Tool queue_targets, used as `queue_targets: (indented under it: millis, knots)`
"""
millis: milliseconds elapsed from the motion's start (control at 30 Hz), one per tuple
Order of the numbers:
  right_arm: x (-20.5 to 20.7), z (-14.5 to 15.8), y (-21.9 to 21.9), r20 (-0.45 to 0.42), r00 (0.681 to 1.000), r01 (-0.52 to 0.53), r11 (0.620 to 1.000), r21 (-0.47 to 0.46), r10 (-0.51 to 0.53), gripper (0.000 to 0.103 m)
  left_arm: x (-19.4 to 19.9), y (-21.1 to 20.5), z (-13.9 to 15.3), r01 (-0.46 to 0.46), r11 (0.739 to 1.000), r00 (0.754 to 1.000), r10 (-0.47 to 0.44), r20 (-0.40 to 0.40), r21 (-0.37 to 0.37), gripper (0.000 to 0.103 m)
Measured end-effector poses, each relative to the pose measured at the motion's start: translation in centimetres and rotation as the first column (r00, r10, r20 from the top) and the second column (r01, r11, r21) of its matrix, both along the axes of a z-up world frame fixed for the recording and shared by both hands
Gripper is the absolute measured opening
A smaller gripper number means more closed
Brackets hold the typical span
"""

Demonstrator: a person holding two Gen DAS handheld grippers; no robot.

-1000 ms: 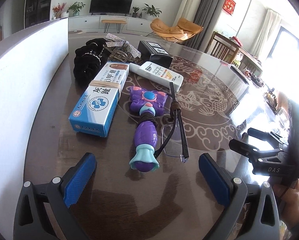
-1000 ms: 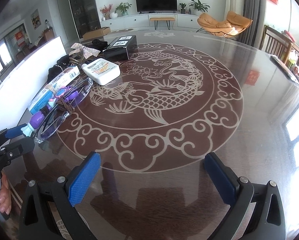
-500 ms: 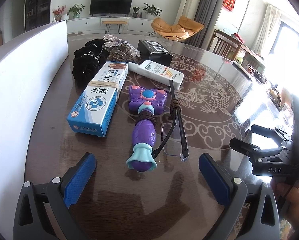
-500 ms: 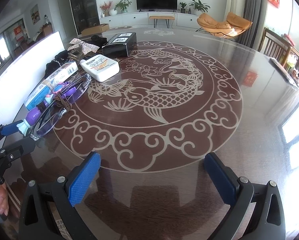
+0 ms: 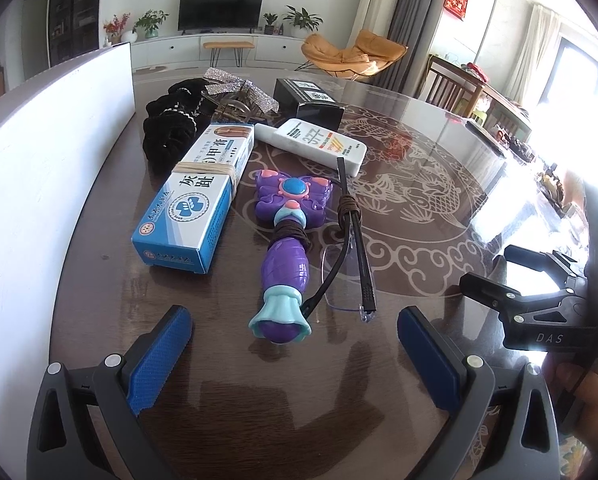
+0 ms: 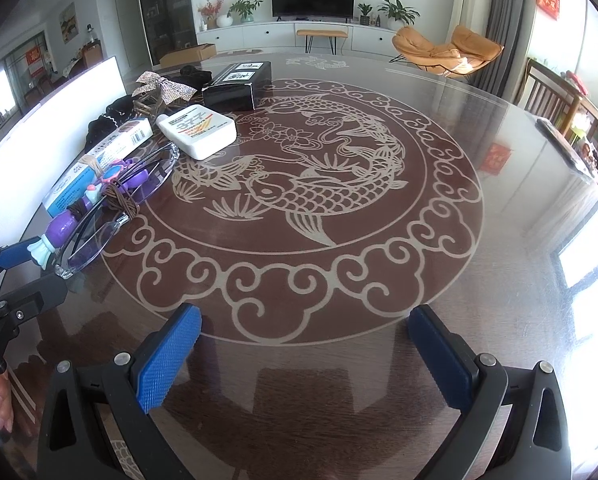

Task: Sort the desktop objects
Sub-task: 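Close the right tool on the eyeglasses temple and lift them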

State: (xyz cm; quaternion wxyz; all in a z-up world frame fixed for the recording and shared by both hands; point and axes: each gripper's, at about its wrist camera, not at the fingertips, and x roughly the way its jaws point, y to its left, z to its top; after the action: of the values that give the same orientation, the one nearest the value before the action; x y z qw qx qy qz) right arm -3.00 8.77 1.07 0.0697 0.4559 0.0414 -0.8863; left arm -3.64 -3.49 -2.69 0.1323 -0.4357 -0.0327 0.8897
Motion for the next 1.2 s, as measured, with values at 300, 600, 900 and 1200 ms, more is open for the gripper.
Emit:
queue_targets:
  millis: [300,600,900,1200]
  knots:
    - [0.0,0.0,0.0,0.000,1.000,0.000,1.000,0.000,0.000,0.103,-0.2,0.4,0.0,0.000,1.000,1.000,0.000,0.003,-0.027,0.103]
    - [0.0,0.0,-0.1,0.001,1.000,0.000,1.000,0.001,0.000,0.103,-0.2,0.5,-0.1,0.000,0.999,1.000,0.000,0.003,-0.033,0.103]
    - [0.0,-0.1,-0.1,0.001,1.000,0.010,1.000,0.002,-0.010,0.103,0.0,0.6,-0.1,-0.016,0.998,1.000,0.016,0.006,-0.060,0.103]
    - [-1.3,0.6,-0.5,0.035,0.999,-0.022,0.998,-0.065,0.024,0.103,1.8,-1.0,0.5,-0.070,0.996,0.997,0.069,-0.026,-0.053,0.103]
